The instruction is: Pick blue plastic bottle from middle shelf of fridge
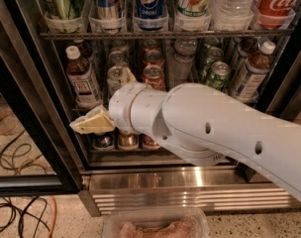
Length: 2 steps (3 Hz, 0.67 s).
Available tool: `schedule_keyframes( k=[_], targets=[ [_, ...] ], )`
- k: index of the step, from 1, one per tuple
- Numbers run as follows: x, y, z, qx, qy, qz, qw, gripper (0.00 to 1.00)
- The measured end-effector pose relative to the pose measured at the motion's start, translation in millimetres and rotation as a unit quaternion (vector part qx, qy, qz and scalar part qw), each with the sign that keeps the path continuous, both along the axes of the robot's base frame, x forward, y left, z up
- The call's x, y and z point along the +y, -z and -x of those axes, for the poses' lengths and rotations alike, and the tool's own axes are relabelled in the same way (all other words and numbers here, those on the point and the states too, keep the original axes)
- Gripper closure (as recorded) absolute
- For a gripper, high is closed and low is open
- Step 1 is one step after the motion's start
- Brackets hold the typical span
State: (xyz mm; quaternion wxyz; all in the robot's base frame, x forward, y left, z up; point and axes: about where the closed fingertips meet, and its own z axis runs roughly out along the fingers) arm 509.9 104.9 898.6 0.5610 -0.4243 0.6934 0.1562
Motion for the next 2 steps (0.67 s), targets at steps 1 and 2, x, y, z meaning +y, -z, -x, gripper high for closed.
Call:
schedule_keyframes(
  k=[1, 2],
  targets=[
    [-0.9, -3.7, 1.6, -0.002, 0.001, -0.004, 1.0000, 0.00],
    [8.8, -13.3, -2.2, -0.018, -0.014, -0.006, 0.9997, 0.00]
  ],
)
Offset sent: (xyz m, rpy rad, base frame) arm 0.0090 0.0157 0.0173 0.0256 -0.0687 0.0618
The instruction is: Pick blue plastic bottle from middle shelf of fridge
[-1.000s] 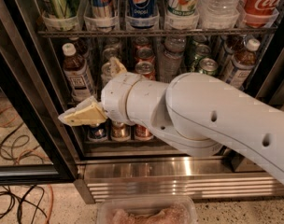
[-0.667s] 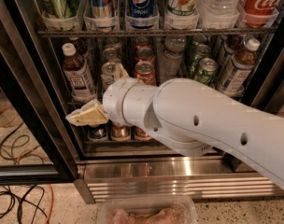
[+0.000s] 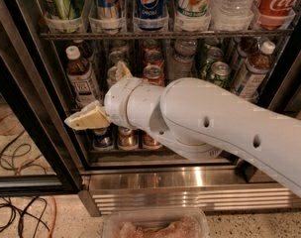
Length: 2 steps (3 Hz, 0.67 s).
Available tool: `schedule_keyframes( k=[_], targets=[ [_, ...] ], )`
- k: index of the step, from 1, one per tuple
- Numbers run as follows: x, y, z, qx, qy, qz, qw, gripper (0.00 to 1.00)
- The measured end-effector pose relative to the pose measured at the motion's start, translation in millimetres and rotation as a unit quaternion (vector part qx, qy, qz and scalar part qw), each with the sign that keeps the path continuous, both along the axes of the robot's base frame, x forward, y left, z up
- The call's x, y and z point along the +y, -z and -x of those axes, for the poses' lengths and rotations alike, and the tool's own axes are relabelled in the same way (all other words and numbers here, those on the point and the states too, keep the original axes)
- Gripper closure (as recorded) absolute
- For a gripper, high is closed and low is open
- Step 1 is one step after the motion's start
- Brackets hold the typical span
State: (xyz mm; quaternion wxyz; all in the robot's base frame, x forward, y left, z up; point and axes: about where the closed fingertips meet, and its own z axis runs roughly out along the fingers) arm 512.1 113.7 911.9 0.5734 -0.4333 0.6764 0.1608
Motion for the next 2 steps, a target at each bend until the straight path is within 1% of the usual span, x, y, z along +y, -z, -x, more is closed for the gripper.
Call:
schedule_keyframes(
  k=[1, 2],
  targets=[
    [10.1, -3.6, -12.7, -0.011, -0.008, 0.000, 0.9999, 0.00],
    [23.6, 2.8, -21.8, -0.013, -0.019, 0.007, 0.9997, 0.00]
  ],
)
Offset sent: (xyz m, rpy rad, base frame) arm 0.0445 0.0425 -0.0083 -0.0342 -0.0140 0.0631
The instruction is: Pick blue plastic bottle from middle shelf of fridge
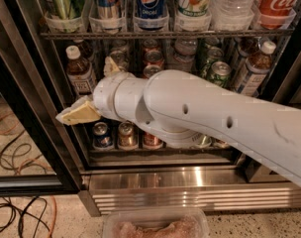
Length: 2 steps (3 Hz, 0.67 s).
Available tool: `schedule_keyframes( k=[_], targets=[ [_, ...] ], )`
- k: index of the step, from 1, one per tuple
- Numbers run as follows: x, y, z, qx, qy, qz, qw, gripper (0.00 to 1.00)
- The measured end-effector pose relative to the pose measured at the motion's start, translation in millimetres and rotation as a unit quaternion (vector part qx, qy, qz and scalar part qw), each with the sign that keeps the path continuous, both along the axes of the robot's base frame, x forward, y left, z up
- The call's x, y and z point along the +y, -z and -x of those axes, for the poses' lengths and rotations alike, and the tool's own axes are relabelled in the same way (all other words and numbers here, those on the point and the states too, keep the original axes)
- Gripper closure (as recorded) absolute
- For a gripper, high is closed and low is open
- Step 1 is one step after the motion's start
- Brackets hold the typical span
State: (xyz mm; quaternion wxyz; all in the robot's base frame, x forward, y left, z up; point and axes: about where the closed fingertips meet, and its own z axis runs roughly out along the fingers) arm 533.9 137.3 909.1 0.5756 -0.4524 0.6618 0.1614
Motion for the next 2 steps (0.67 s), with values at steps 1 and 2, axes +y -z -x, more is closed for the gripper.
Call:
schedule_keyframes(
  k=[1, 2],
  targets=[
    [36.0, 12.8, -21.6, 0.002, -0.030, 0.012, 0.9995, 0.00],
    [36.1, 12.8, -21.6, 0.002, -0.030, 0.012, 0.9995, 0.00]
  ],
)
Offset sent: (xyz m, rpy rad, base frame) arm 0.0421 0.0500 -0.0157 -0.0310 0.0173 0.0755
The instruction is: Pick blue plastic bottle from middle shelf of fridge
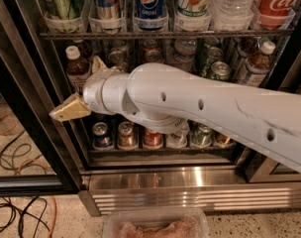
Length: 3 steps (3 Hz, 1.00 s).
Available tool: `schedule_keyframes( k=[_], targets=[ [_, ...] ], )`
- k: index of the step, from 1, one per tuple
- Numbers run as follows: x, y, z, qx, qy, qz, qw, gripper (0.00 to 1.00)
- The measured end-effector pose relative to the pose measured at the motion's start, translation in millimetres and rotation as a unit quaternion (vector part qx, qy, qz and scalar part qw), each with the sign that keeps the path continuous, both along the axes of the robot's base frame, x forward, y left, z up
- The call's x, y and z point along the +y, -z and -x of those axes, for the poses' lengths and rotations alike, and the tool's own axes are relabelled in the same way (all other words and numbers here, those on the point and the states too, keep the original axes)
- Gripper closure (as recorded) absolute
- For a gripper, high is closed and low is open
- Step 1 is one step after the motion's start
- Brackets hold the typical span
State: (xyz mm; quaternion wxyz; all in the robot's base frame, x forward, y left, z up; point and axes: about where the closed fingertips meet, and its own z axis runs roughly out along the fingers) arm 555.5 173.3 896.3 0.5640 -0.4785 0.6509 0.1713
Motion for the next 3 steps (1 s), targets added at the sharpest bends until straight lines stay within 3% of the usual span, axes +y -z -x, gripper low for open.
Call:
schedule_keyframes(
  k=[2, 3],
  targets=[
    [7.5, -3.8, -15.1, -0.019, 0.030, -0.010, 0.9993, 0.00],
    [16.5, 4.7, -20.2, -0.015, 0.037, -0.016, 0.9990, 0.00]
  ],
)
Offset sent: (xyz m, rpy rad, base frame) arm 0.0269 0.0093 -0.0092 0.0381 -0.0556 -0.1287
